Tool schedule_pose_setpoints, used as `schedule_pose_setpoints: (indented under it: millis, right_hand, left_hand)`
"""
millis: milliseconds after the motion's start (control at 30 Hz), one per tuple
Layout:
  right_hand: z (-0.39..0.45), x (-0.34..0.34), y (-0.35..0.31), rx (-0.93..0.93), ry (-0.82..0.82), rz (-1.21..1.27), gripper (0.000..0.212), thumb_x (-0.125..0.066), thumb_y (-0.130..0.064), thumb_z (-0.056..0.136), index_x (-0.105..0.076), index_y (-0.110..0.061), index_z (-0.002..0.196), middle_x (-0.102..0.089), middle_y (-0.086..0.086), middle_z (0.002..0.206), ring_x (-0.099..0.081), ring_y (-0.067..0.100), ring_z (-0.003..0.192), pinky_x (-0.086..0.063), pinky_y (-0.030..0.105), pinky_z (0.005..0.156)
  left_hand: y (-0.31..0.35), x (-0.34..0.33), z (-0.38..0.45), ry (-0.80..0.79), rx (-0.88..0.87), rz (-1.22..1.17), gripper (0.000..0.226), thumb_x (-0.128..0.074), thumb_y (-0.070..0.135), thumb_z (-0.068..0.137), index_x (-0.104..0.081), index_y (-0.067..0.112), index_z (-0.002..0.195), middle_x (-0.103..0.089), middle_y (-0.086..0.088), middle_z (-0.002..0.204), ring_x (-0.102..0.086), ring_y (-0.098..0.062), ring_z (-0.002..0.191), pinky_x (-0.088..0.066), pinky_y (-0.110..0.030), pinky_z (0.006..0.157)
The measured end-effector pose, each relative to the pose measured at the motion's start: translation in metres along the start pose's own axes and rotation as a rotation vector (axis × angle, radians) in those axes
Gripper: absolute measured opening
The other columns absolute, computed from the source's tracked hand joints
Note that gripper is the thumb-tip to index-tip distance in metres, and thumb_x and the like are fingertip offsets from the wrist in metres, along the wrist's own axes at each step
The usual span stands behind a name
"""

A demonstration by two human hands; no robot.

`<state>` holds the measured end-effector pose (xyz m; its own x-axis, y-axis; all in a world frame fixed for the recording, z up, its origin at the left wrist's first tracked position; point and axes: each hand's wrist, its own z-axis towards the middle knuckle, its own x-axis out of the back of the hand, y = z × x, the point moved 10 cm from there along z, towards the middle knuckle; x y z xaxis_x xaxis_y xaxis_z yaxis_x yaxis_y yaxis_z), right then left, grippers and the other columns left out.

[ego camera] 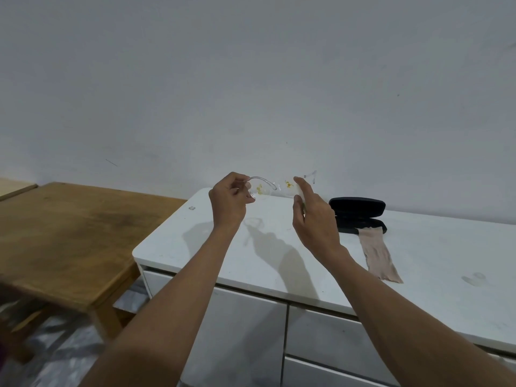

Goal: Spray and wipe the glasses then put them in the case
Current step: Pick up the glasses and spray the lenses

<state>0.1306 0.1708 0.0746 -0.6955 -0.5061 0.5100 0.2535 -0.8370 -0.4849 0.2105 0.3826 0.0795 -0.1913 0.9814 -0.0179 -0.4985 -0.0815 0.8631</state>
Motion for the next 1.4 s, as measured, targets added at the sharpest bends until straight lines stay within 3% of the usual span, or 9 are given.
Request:
schedule_pose_setpoints:
  millis: [167, 433, 733, 833, 933, 1100, 1267, 1400]
  right_hand:
    - [0.005, 0.004, -0.006, 0.031, 0.042, 0.021, 0.039, -0.045, -0.022, 0.103, -0.05, -0.025, 0.141, -0.053, 0.002, 0.066, -0.052, 0.026, 0.062, -0.047, 0.041, 0.06]
    - [0.01, 0.002, -0.006, 0.021, 0.058, -0.016, 0.038, -0.041, -0.025, 0.105, -0.046, -0.026, 0.143, -0.057, 0.005, 0.072, -0.056, 0.029, 0.066, -0.046, 0.04, 0.059]
    - [0.013, -0.003, 0.007, -0.032, 0.036, -0.024, 0.031, -0.041, -0.02, 0.104, -0.05, -0.017, 0.134, -0.049, 0.004, 0.067, -0.048, 0.03, 0.058, -0.038, 0.035, 0.056]
    - [0.011, 0.001, 0.005, -0.028, 0.053, -0.04, 0.034, -0.041, -0.022, 0.105, -0.048, -0.019, 0.138, -0.058, 0.008, 0.074, -0.058, 0.035, 0.064, -0.044, 0.039, 0.056]
    - [0.008, 0.004, -0.008, 0.019, 0.069, -0.035, 0.039, -0.041, -0.026, 0.106, -0.044, -0.025, 0.145, -0.064, 0.009, 0.085, -0.062, 0.034, 0.068, -0.051, 0.043, 0.058]
    - [0.008, -0.008, -0.028, 0.084, -0.017, 0.073, 0.048, -0.045, -0.02, 0.102, -0.043, -0.026, 0.15, -0.065, 0.01, 0.088, -0.063, 0.03, 0.076, -0.047, 0.038, 0.066]
    - [0.001, -0.021, -0.043, 0.143, -0.022, 0.093, 0.048, -0.044, -0.024, 0.094, -0.049, -0.026, 0.142, -0.068, 0.009, 0.081, -0.057, 0.028, 0.063, -0.049, 0.037, 0.06]
    - [0.0, -0.027, -0.042, 0.112, -0.029, 0.074, 0.05, -0.041, -0.025, 0.095, -0.045, -0.03, 0.145, -0.067, 0.009, 0.083, -0.06, 0.03, 0.067, -0.053, 0.041, 0.063]
  left_hand:
    - [0.003, 0.001, 0.001, 0.008, 0.004, -0.012, 0.02, -0.061, -0.01, 0.087, -0.071, 0.006, 0.088, -0.067, -0.013, 0.073, -0.062, -0.019, 0.057, -0.065, -0.042, 0.064]
    - [0.008, 0.001, 0.001, 0.002, 0.007, -0.026, 0.016, -0.063, -0.008, 0.089, -0.072, 0.006, 0.089, -0.066, -0.015, 0.073, -0.061, -0.017, 0.056, -0.065, -0.042, 0.064]
    - [0.002, 0.002, 0.001, -0.008, 0.014, -0.009, 0.009, -0.062, -0.006, 0.09, -0.07, -0.002, 0.094, -0.066, -0.025, 0.077, -0.062, -0.018, 0.056, -0.065, -0.044, 0.065]
    - [0.0, 0.001, 0.001, -0.01, 0.019, -0.012, 0.008, -0.063, -0.005, 0.09, -0.07, -0.001, 0.093, -0.066, -0.014, 0.072, -0.062, -0.02, 0.057, -0.065, -0.044, 0.065]
    - [-0.003, 0.0, 0.002, -0.009, 0.027, -0.007, 0.004, -0.067, -0.001, 0.09, -0.07, 0.0, 0.092, -0.066, -0.014, 0.07, -0.063, -0.02, 0.056, -0.065, -0.045, 0.065]
    - [-0.002, -0.003, 0.001, -0.011, 0.041, -0.019, 0.004, -0.069, -0.001, 0.09, -0.071, 0.003, 0.092, -0.068, -0.014, 0.075, -0.066, -0.018, 0.055, -0.065, -0.045, 0.066]
    - [0.001, -0.003, -0.001, -0.017, 0.045, -0.021, 0.006, -0.068, -0.002, 0.09, -0.071, 0.003, 0.092, -0.068, -0.012, 0.074, -0.066, -0.018, 0.055, -0.065, -0.046, 0.067]
    - [0.003, 0.0, -0.001, -0.014, 0.041, -0.021, 0.006, -0.067, -0.003, 0.09, -0.071, 0.002, 0.092, -0.068, -0.012, 0.075, -0.066, -0.018, 0.055, -0.065, -0.045, 0.066]
